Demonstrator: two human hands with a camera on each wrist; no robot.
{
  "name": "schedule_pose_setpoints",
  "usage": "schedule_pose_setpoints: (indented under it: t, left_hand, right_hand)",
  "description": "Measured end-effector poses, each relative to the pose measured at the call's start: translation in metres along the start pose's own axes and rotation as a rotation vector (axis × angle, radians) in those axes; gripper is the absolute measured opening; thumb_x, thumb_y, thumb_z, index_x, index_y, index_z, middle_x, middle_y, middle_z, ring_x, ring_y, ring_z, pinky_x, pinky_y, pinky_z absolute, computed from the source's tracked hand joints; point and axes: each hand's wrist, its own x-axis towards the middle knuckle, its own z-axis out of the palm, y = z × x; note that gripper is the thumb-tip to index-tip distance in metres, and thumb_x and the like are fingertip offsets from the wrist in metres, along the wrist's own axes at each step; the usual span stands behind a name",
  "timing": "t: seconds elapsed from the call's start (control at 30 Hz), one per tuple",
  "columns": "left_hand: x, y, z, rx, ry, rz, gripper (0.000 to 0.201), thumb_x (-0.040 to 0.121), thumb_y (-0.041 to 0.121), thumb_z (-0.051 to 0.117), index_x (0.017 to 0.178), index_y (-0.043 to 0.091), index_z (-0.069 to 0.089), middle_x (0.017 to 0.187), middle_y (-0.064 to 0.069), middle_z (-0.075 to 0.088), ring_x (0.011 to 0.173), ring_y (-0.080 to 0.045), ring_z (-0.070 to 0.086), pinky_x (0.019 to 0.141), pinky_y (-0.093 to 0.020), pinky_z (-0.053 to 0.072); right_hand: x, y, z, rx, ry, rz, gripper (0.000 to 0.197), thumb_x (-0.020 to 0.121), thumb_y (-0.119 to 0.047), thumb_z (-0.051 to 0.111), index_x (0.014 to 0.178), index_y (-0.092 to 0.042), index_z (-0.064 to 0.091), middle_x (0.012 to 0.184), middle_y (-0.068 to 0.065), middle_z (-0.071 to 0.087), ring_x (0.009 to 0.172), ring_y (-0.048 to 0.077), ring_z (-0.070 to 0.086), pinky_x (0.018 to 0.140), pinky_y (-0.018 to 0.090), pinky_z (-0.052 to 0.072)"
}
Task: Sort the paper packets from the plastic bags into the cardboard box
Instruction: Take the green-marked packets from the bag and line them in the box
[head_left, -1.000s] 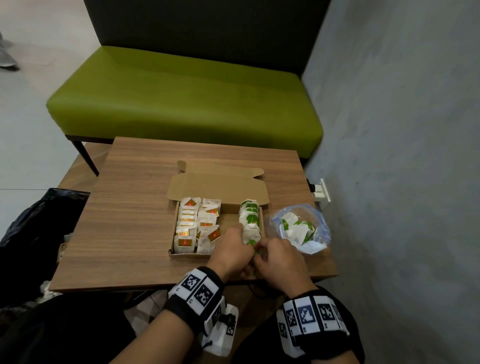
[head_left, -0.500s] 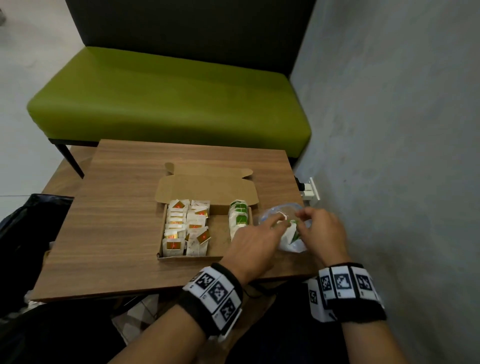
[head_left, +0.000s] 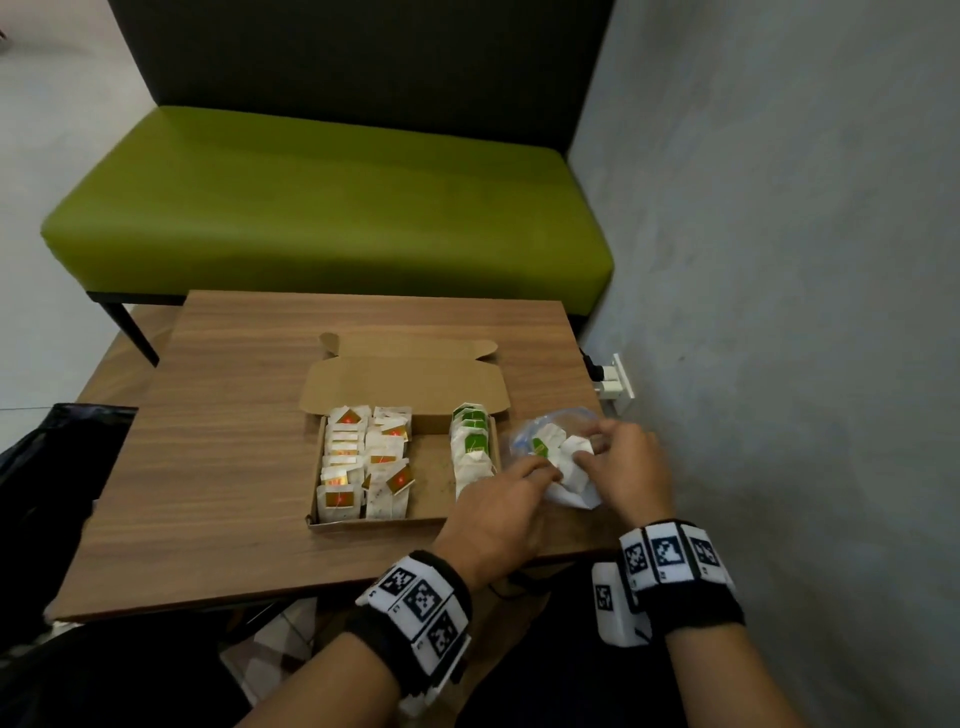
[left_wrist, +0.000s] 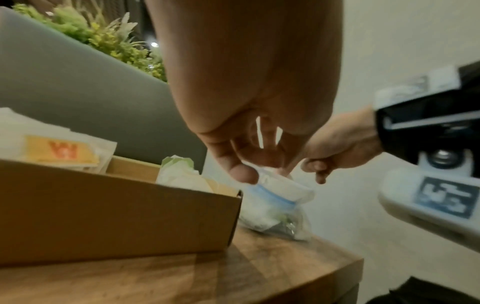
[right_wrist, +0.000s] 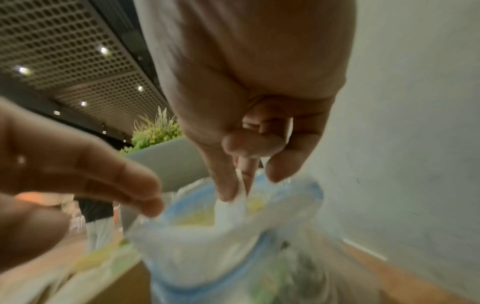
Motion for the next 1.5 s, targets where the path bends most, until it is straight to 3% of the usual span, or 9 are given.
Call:
schedule_pose_setpoints:
  t: [0.2, 0.4, 0.53, 0.7, 0.83, 0.97, 1.13, 1.33, 1.5]
  left_hand:
    - [-0.008, 0.000, -0.027, -0.437, 0.362, -0.132, 0.041, 0.095, 0.033, 0.061, 0.135, 0.025, 0.052, 0.130, 0.012, 0.058, 0.103, -0.005, 0.056, 0.091, -0.022, 0.046]
    - [-0.015, 0.006, -0.058, -0.626, 0.292, -0.055, 0.034, 0.091, 0.033, 0.068, 0.123, 0.023, 0.063, 0.108, 0.011, 0.069, 0.062, 0.011, 0.055, 0.061, -0.016, 0.041]
    - [-0.027, 0.000, -0.070, -0.760, 0.318, -0.063, 0.006, 0.092, 0.021, 0.068, 0.094, 0.016, 0.072, 0.084, 0.000, 0.074, 0.054, 0.005, 0.057, 0.052, -0.017, 0.043]
    - [-0.045, -0.009, -0.075, -0.873, 0.363, -0.138, 0.006, 0.092, 0.019, 0.068, 0.091, 0.016, 0.072, 0.078, 0.001, 0.073, 0.051, -0.005, 0.055, 0.047, -0.027, 0.045]
    - [-0.054, -0.017, -0.071, -0.706, 0.378, -0.146, 0.005, 0.091, 0.025, 0.069, 0.088, 0.026, 0.073, 0.082, 0.010, 0.074, 0.054, -0.014, 0.053, 0.054, -0.041, 0.050]
    - [-0.058, -0.029, -0.066, -0.672, 0.405, -0.180, 0.005, 0.091, 0.025, 0.070, 0.090, 0.029, 0.073, 0.085, 0.012, 0.074, 0.058, 0.003, 0.059, 0.055, -0.023, 0.044]
    - [-0.057, -0.048, -0.060, -0.462, 0.418, -0.363, 0.015, 0.089, 0.031, 0.070, 0.103, 0.029, 0.071, 0.098, 0.017, 0.069, 0.084, 0.002, 0.062, 0.078, -0.027, 0.054]
    - [-0.064, -0.042, -0.039, -0.202, 0.071, -0.330, 0.038, 0.095, 0.032, 0.061, 0.133, 0.031, 0.054, 0.133, 0.012, 0.058, 0.116, -0.002, 0.055, 0.095, -0.019, 0.044]
    - [-0.063, -0.042, -0.027, -0.134, 0.037, -0.320, 0.037, 0.095, 0.032, 0.060, 0.132, 0.032, 0.054, 0.129, 0.010, 0.060, 0.116, -0.007, 0.056, 0.099, -0.027, 0.048]
  right_hand:
    - [-0.022, -0.006, -0.043, 0.463, 0.033, -0.169, 0.030, 0.076, -0.014, 0.084, 0.097, -0.034, 0.074, 0.082, -0.006, 0.075, 0.078, 0.013, 0.072, 0.072, 0.038, 0.060]
    - [-0.049, -0.044, -0.066, 0.775, -0.169, -0.320, 0.042, 0.075, 0.000, 0.080, 0.111, -0.020, 0.070, 0.079, -0.001, 0.076, 0.046, 0.006, 0.058, 0.042, 0.021, 0.047]
    - [-0.058, -0.054, -0.055, 0.835, -0.174, -0.307, 0.040, 0.077, -0.006, 0.080, 0.111, -0.022, 0.069, 0.087, 0.003, 0.077, 0.046, 0.011, 0.055, 0.039, 0.022, 0.045]
    - [-0.073, -0.063, -0.042, 0.863, -0.164, -0.293, 0.035, 0.083, -0.008, 0.075, 0.115, -0.019, 0.068, 0.091, -0.003, 0.075, 0.045, 0.015, 0.055, 0.043, 0.030, 0.048]
    - [-0.071, -0.077, -0.038, 0.757, -0.197, -0.312, 0.024, 0.086, -0.008, 0.072, 0.105, -0.024, 0.072, 0.089, -0.003, 0.074, 0.045, 0.016, 0.053, 0.050, 0.033, 0.049]
    - [-0.059, -0.087, -0.031, 0.535, -0.298, -0.402, 0.010, 0.086, -0.017, 0.075, 0.090, -0.026, 0.074, 0.088, 0.000, 0.073, 0.048, 0.006, 0.055, 0.048, 0.026, 0.047]
    - [-0.033, -0.086, -0.016, 0.273, -0.170, -0.413, 0.003, 0.089, -0.028, 0.068, 0.088, -0.030, 0.069, 0.087, -0.009, 0.072, 0.053, 0.004, 0.058, 0.053, 0.029, 0.049]
    - [-0.008, -0.103, 0.010, 0.101, -0.162, -0.409, 0.005, 0.088, -0.030, 0.070, 0.092, -0.028, 0.073, 0.089, -0.011, 0.071, 0.081, 0.007, 0.063, 0.073, 0.031, 0.053]
    - [0.006, -0.122, 0.028, -0.046, -0.338, -0.428, 0.008, 0.088, -0.028, 0.071, 0.095, -0.026, 0.075, 0.089, -0.010, 0.070, 0.080, 0.006, 0.062, 0.070, 0.027, 0.050]
